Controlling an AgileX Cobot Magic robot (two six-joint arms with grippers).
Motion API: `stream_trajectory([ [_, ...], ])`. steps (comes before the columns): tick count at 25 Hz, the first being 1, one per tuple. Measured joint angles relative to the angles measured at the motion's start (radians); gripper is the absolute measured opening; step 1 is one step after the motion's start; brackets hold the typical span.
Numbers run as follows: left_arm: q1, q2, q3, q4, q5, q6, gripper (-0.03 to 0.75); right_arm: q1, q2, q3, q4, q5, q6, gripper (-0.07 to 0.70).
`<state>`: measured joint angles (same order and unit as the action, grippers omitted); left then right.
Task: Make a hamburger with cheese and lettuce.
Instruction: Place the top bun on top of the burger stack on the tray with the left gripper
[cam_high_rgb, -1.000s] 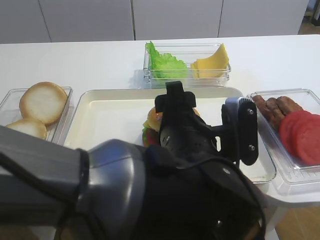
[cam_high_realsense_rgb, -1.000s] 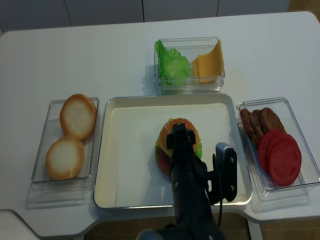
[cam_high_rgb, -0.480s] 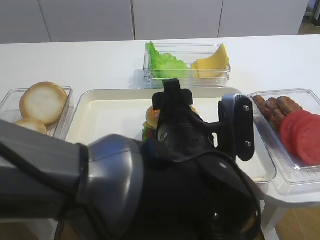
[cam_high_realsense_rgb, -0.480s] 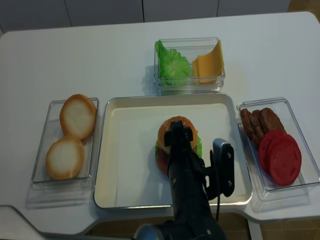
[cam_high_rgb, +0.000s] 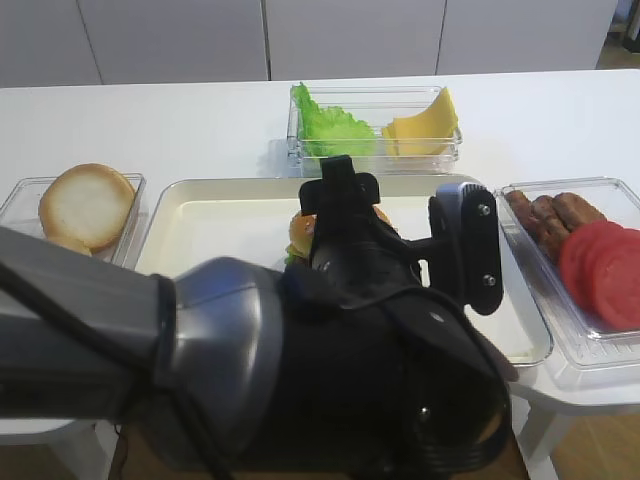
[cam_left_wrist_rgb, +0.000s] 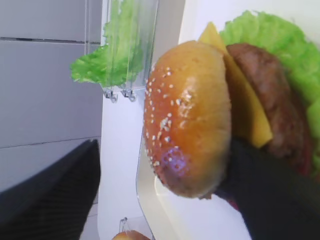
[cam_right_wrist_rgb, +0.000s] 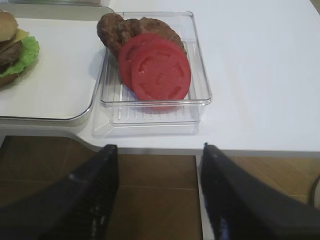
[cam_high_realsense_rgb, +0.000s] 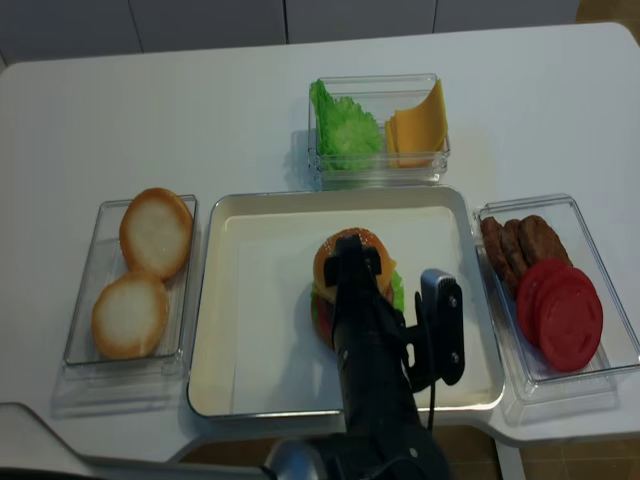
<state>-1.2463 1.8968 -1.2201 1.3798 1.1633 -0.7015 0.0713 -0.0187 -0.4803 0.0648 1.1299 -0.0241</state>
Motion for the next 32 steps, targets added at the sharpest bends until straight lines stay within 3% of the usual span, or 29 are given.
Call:
stream_trajectory([
  [6, 0.000, 0.000, 0.000, -0.005, -0.027, 0.000, 0.640, 0.000, 0.000, 0.000, 0.000, 0.000, 0.000, 0.399],
  [32, -0.019, -0.036, 0.000, -0.054, -0.045, 0.046, 0.645, 0.000, 0.000, 0.000, 0.000, 0.000, -0.004, 0.399],
])
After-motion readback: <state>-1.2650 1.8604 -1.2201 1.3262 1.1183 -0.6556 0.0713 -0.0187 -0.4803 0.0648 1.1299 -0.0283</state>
